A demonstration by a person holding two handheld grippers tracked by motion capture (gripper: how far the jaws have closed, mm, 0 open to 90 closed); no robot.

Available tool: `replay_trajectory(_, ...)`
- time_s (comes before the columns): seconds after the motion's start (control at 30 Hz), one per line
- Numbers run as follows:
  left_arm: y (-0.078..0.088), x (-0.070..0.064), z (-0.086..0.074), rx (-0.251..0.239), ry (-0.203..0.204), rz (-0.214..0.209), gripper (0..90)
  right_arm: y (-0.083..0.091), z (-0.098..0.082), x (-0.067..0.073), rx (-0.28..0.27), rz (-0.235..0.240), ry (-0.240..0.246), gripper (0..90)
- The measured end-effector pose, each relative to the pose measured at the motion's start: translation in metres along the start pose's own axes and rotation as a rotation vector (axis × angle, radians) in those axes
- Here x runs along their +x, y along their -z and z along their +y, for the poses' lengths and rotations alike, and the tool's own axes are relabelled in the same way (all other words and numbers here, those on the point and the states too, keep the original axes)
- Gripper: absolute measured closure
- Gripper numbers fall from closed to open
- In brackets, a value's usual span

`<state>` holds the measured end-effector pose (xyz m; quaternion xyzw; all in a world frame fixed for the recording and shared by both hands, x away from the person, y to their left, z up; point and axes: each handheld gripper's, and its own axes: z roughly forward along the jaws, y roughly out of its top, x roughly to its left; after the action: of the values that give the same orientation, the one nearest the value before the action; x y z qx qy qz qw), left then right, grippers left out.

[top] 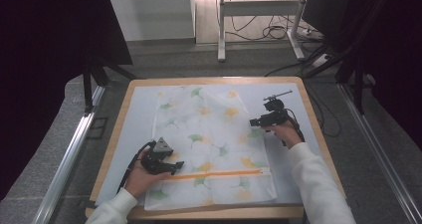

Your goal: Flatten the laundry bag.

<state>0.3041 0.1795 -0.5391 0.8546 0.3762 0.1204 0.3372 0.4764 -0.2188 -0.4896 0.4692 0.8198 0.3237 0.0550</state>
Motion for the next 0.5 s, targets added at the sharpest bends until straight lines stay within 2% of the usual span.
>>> replay_trajectory(0.07,0.000,0.000,0.000,0.000,-0.001,-0.001,35.3,-0.008,0.004,-0.001,0.015,0.030,-0.009,46.4)
replay_trajectory(0.1,0.000,0.000,0.000,0.000,-0.001,-0.001,35.3,-0.008,0.004,-0.001,0.015,0.030,-0.009,46.4)
replay_trajectory(0.13,0.000,0.001,0.000,0.001,-0.001,-0.002,35.3,-0.011,0.004,0.003,0.024,0.040,0.014,55.4)
replay_trajectory(0.17,0.000,0.001,0.000,0.001,-0.002,-0.002,35.3,-0.011,0.004,0.003,0.024,0.040,0.014,55.4)
replay_trajectory(0.2,0.000,0.001,0.000,0.000,-0.002,-0.002,35.3,-0.013,0.004,0.008,0.026,0.037,0.043,63.7)
replay_trajectory(0.23,0.000,0.001,0.000,0.000,-0.002,-0.002,35.3,-0.013,0.004,0.008,0.026,0.037,0.043,63.7)
replay_trajectory(0.27,0.000,0.000,0.000,0.000,-0.002,-0.001,35.3,-0.012,0.005,0.012,0.020,0.040,0.058,69.6)
replay_trajectory(0.3,0.000,0.000,0.000,0.000,-0.002,-0.001,35.2,-0.012,0.005,0.012,0.020,0.040,0.058,69.6)
replay_trajectory(0.37,0.000,0.000,-0.001,-0.001,-0.003,0.001,35.2,-0.010,0.006,0.023,-0.004,0.039,0.107,78.8)
replay_trajectory(0.5,0.000,0.000,-0.001,-0.001,-0.002,0.002,35.1,-0.005,0.004,0.048,-0.046,0.045,0.218,83.8)
